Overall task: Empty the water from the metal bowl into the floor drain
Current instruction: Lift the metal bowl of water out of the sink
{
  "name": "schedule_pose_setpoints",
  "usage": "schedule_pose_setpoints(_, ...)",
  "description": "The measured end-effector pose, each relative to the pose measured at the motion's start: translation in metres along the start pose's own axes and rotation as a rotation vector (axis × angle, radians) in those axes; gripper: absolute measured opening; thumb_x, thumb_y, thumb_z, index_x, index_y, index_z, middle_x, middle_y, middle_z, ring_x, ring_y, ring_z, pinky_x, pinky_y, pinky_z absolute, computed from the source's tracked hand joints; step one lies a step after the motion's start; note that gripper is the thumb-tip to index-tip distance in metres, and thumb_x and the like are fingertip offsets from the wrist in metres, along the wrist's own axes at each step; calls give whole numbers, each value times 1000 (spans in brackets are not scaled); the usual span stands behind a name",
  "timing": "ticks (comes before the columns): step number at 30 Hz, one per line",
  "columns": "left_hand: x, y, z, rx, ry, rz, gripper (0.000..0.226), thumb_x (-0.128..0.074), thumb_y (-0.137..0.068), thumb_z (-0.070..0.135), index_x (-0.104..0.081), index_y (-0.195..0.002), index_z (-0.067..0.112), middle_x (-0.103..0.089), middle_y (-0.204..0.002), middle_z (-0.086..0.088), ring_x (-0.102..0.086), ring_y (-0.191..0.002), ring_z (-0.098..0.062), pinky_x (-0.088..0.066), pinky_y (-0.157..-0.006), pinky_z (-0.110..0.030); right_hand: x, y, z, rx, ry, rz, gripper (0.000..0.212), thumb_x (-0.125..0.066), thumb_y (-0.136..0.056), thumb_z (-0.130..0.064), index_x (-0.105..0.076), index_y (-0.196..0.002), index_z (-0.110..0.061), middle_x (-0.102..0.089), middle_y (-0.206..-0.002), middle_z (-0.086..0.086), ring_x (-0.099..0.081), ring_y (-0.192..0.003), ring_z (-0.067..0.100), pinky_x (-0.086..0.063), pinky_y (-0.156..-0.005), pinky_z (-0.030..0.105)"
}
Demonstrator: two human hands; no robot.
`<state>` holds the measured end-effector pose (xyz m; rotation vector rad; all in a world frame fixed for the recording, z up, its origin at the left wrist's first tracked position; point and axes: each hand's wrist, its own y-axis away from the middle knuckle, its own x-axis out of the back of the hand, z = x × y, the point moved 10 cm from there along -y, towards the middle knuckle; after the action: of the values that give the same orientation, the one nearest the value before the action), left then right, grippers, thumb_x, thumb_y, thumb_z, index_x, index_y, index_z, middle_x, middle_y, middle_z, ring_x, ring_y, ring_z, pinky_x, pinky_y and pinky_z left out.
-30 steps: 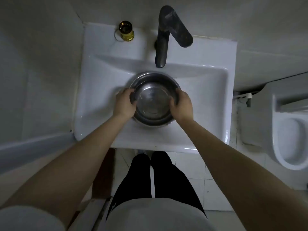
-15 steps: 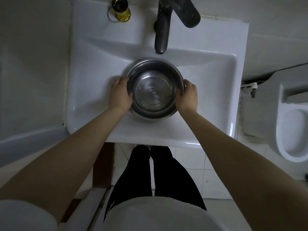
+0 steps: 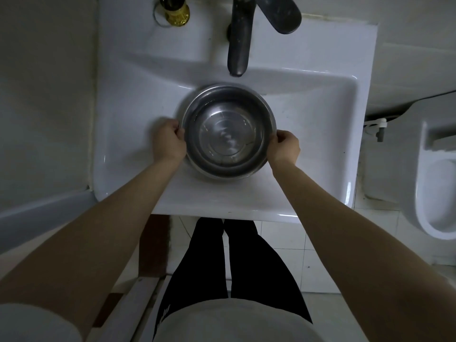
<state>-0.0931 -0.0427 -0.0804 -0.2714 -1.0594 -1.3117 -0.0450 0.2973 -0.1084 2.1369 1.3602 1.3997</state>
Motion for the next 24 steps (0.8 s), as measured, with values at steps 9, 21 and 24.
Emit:
schedule_pose_setpoints(9,-2,-4,-4,42,3,-13,27,-58,-95,8,-68,-117,-4,-71,-114,-24,-66,-106,-35,-47,-90,-33,0,0,3,-53,-66,21,27,-52,-104,-20,-70,-123,-16,-74,-112,3,-69,-97,24,-59,-96,43)
schedule_pose_setpoints(21,11,3,1,46,47,15,28,-59,-94,9,-67,-118,-3,-71,-116,-21,-66,-108,-33,-47,-93,-30,11,10,-4,-34,-95,40,26,-51,-104,-19,-72,-119,-17,-74,-107,1,-70,-94,22,-60,-95,41)
schedule_pose_setpoints(24,14,7,2,52,55,21,26,-60,-94,10,-68,-116,-2,-71,-114,-20,-66,-107,-32,-43,-87,-23,15,14,-4,-25,-101,47,25,-51,-104,-19,-72,-117,-18,-73,-104,0,-69,-92,21,-60,-94,39)
